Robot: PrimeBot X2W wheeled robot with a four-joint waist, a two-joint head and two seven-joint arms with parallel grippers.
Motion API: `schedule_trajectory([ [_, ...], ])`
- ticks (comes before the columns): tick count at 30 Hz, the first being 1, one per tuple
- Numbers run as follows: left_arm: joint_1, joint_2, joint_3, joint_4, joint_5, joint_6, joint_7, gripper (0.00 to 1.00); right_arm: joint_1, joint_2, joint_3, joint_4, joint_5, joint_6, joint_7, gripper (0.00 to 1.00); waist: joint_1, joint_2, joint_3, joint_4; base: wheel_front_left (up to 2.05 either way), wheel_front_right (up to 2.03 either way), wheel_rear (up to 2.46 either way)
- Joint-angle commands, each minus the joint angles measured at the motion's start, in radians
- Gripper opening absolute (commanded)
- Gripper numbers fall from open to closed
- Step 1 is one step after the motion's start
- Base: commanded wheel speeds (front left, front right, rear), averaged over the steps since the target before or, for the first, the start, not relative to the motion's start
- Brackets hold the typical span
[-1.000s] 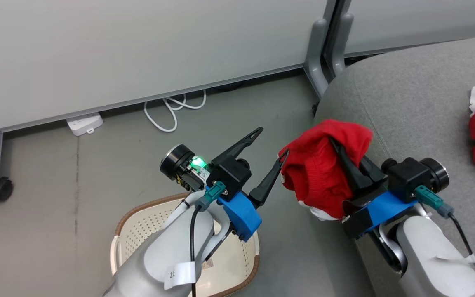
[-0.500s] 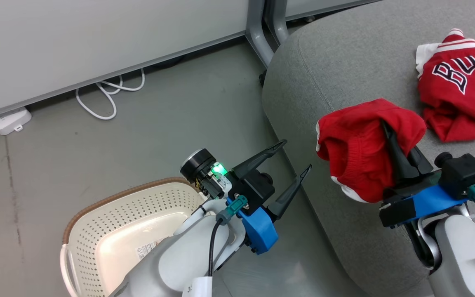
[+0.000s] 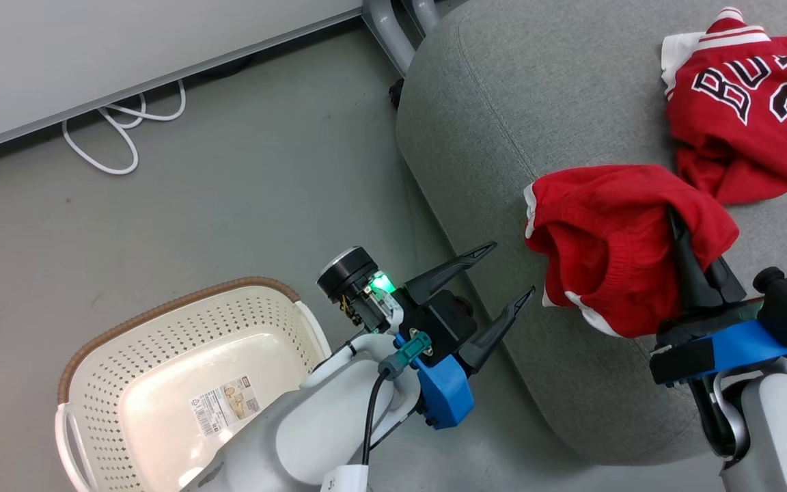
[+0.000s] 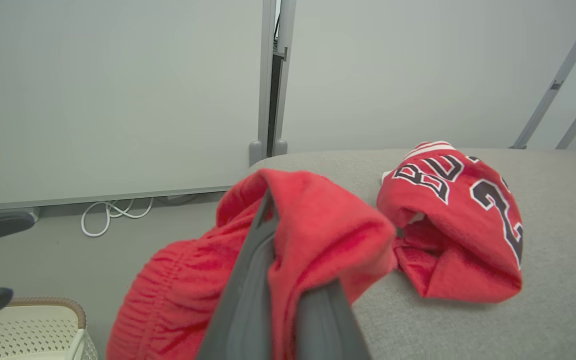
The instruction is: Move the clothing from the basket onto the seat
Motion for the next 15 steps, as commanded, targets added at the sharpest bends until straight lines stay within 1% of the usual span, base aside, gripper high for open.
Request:
schedule_trajectory([
  [1,-0.013,0.001,0.0,0.003,-0.006,-0.002,-0.003,1.0,0.002,0.006,-0.003,-0.007,-0.005,0.0,0.0,0.0,-0.0001,0.0,0.002,-0.002,0.0,0.0,0.0],
  [7,-0.021,0.001,0.001,-0.005,-0.011,-0.002,-0.003,1.0,-0.034,0.005,-0.005,-0.024,-0.015,0.0,-0.001,0.0,-0.0001,0.0,0.003,-0.002,0.0,0.0,0.0],
  [11,-0.026,0.003,0.01,-0.011,-0.006,-0.002,-0.003,1.0,-0.091,-0.022,-0.005,-0.042,-0.018,0.0,-0.001,0.0,-0.0001,0.0,0.011,0.0,0.0,0.0,0.0],
  [15,-0.036,0.013,0.02,-0.013,0.004,-0.001,-0.003,1.0,-0.184,-0.064,-0.029,-0.069,-0.019,0.0,0.0,0.0,-0.0001,0.0,0.037,0.006,0.0,0.0,0.0],
])
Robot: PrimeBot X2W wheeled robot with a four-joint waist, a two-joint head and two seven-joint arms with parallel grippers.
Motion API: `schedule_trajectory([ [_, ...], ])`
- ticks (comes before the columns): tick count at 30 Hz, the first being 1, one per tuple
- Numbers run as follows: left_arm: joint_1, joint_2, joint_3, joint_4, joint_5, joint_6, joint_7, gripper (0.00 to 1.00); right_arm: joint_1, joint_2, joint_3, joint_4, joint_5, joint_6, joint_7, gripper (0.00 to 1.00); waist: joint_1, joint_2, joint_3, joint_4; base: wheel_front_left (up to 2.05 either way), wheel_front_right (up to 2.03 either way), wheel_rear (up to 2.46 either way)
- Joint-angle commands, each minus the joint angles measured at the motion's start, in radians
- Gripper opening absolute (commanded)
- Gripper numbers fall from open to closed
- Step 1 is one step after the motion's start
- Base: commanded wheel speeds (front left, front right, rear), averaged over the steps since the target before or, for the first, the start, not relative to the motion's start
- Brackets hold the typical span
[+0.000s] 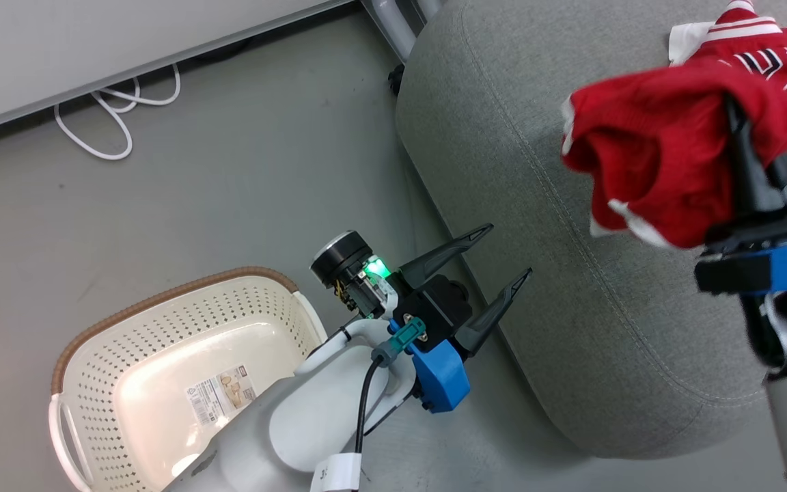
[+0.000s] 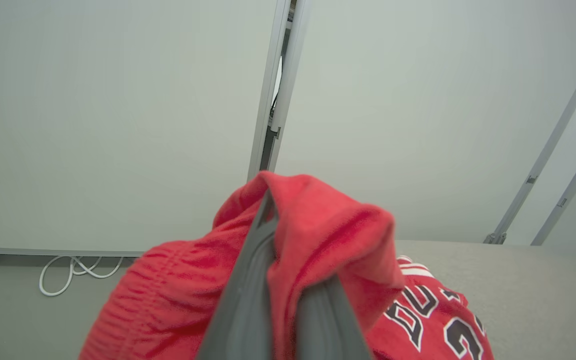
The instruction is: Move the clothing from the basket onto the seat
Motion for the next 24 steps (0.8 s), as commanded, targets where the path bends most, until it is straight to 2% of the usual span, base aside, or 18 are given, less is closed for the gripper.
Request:
schedule_trajectory([
  [1,-0.019,0.007,0.008,-0.003,0.006,0.001,-0.003,1.0,-0.044,-0.021,-0.016,-0.013,-0.005,0.0,0.0,0.0,0.0,0.0,0.018,0.005,0.0,0.0,0.0],
  [5,-0.041,0.013,0.012,-0.005,0.02,0.005,-0.003,1.0,-0.157,-0.089,-0.077,-0.039,-0.005,0.0,-0.001,0.0,0.0,0.0,0.069,0.017,0.0,0.0,0.0],
  [10,-0.084,0.022,0.017,-0.006,0.039,0.006,-0.003,1.0,-0.296,-0.181,-0.21,-0.038,0.021,0.0,0.0,0.0,0.0,0.0,0.148,0.033,0.0,0.0,0.0],
  [14,-0.11,0.029,0.019,-0.005,0.05,0.008,-0.003,1.0,-0.352,-0.23,-0.289,-0.013,0.028,0.0,0.0,0.0,0.0,0.0,0.193,0.04,0.0,0.0,0.0],
  [18,-0.152,0.034,0.016,-0.004,0.066,0.009,-0.002,1.0,-0.395,-0.305,-0.359,0.048,0.018,0.0,0.0,0.0,0.0,0.0,0.256,0.054,0.0,0.0,0.0],
  [24,-0.2,0.045,0.012,-0.006,0.083,0.015,0.002,1.0,-0.398,-0.359,-0.42,0.184,0.003,0.0,0.0,0.0,0.0,0.0,0.331,0.065,0.0,0.0,0.0],
])
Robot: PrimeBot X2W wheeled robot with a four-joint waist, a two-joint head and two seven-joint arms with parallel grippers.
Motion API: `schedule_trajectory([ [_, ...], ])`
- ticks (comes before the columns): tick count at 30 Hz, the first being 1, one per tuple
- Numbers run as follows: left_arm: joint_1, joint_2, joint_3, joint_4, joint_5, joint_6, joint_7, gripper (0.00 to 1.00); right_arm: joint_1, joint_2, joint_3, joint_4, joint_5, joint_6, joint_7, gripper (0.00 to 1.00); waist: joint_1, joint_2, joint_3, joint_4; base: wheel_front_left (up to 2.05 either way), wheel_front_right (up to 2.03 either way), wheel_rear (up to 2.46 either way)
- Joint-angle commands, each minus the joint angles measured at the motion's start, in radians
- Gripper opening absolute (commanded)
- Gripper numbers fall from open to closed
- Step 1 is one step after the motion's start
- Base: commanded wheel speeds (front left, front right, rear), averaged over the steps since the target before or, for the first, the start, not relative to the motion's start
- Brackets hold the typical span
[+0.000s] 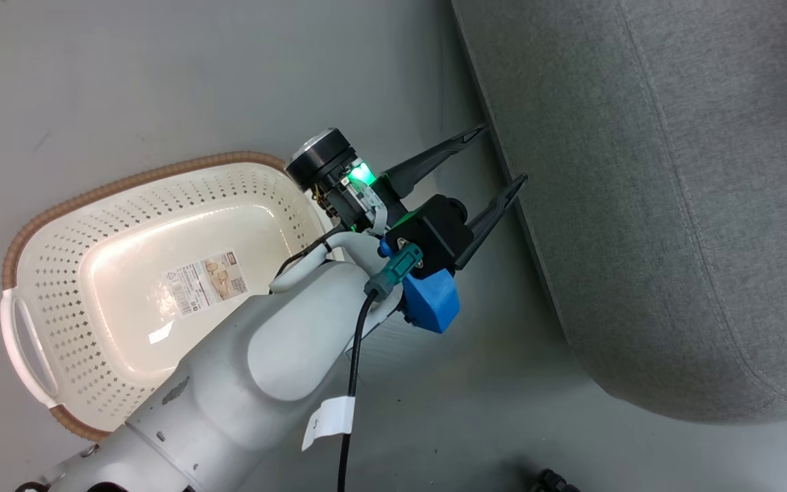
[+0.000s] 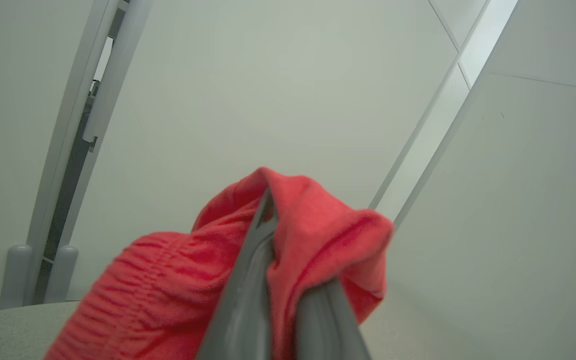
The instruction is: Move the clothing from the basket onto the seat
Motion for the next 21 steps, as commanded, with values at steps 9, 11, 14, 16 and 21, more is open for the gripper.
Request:
schedule_trajectory([
  [9,-0.036,0.022,-0.009,-0.001,0.006,0.01,0.004,1.0,0.054,0.051,-0.026,0.17,-0.023,0.0,0.0,0.0,-0.0002,0.0,0.068,-0.002,0.0,0.0,0.0],
  [11,-0.041,0.025,-0.01,-0.002,0.004,0.01,0.006,1.0,0.067,0.064,-0.019,0.199,-0.03,0.0,0.0,0.0,-0.0002,0.0,0.074,-0.002,0.0,0.0,0.0],
  [14,-0.041,0.029,-0.012,-0.004,0.002,0.014,0.01,1.0,0.074,0.091,-0.019,0.235,-0.026,0.0,0.0,0.0,-0.0002,0.0,0.08,-0.002,0.0,0.0,0.0],
  [16,-0.041,0.032,-0.013,-0.005,0.0,0.016,0.01,1.0,0.073,0.105,-0.005,0.256,-0.028,0.0,0.0,0.0,-0.0002,0.0,0.083,-0.004,0.0,0.0,0.0],
  [21,-0.035,0.04,-0.017,-0.002,-0.005,0.016,0.012,1.0,0.078,0.129,0.01,0.296,-0.017,0.0,0.0,0.14,-0.0002,0.0,0.076,-0.01,0.0,0.0,0.0],
])
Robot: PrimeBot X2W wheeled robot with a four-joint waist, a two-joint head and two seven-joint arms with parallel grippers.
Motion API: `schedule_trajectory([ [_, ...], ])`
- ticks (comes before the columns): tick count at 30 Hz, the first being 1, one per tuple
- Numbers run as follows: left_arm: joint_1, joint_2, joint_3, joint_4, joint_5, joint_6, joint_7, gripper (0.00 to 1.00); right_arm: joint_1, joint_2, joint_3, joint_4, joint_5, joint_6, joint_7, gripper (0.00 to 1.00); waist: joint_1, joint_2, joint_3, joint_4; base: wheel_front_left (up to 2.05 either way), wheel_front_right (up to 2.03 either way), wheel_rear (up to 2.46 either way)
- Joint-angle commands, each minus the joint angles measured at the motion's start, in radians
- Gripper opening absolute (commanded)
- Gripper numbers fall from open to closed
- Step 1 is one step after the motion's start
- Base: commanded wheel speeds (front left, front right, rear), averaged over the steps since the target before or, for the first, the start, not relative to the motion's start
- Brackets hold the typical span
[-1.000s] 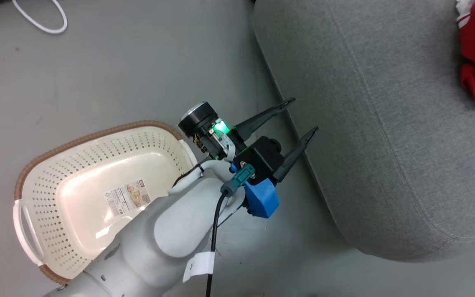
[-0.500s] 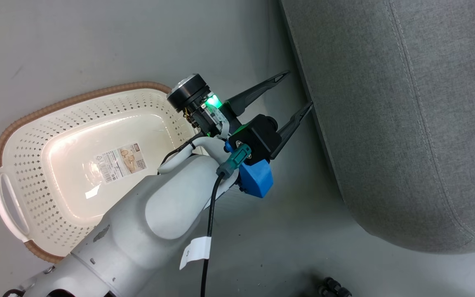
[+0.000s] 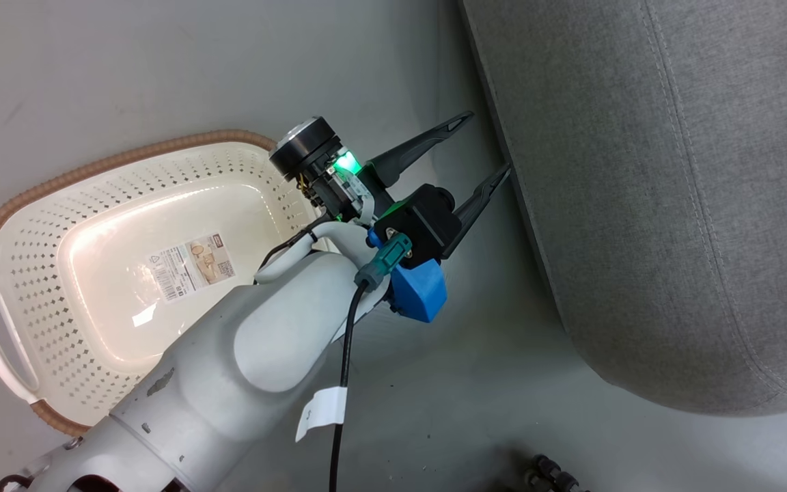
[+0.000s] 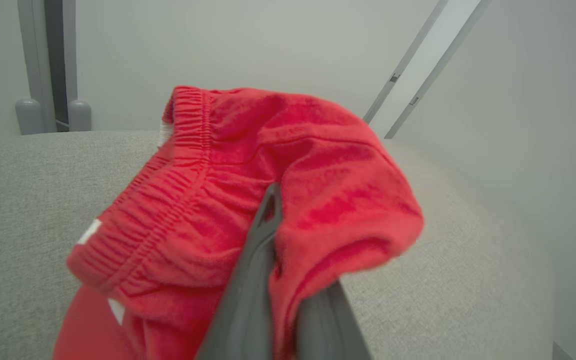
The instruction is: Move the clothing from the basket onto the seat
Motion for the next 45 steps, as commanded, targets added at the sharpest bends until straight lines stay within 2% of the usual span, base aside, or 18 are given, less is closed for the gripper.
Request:
schedule_trajectory([
  [1,-0.001,0.007,0.001,-0.001,-0.005,0.001,0.0,1.0,0.015,0.007,-0.002,0.009,0.007,0.0,0.0,0.45,-0.0001,0.0,-0.009,-0.002,0.0,0.0,0.0],
  [2,0.002,0.007,0.0,0.001,-0.007,0.002,-0.001,1.0,0.021,0.01,-0.002,0.011,0.006,0.0,0.0,1.0,-0.0001,0.0,-0.015,-0.003,0.0,0.0,0.0],
  [7,0.021,-0.003,0.001,0.002,-0.019,0.01,-0.01,1.0,0.084,0.02,-0.034,-0.036,0.004,0.0,0.0,1.0,-0.0001,0.0,-0.065,-0.007,0.0,0.0,0.0],
  [17,0.126,-0.018,0.056,-0.044,-0.062,0.04,-0.018,1.0,0.314,0.042,-0.077,-0.251,-0.039,0.0,0.0,1.0,-0.0001,0.0,-0.248,-0.001,0.0,0.0,0.0],
  [23,0.223,-0.005,0.152,-0.125,-0.077,0.08,-0.018,1.0,0.379,0.076,0.002,-0.388,-0.068,0.0,0.0,1.0,-0.0001,0.0,-0.366,0.029,0.0,0.0,0.0],
  [29,0.323,-0.007,0.276,-0.201,-0.071,0.114,-0.018,1.0,0.434,0.123,0.104,-0.476,-0.075,0.0,0.0,1.0,-0.0001,0.0,-0.46,0.096,0.0,0.0,0.0],
  [40,0.493,-0.005,0.514,-0.282,-0.034,0.137,-0.017,1.0,0.51,0.175,0.285,-0.515,-0.055,0.0,0.0,1.0,-0.0001,0.0,-0.581,0.217,0.0,0.0,0.0],
  [45,0.578,-0.012,0.604,-0.305,-0.009,0.126,-0.017,1.0,0.542,0.212,0.354,-0.508,-0.046,0.0,0.0,1.0,-0.0001,0.0,-0.635,0.254,0.0,0.0,0.0],
])
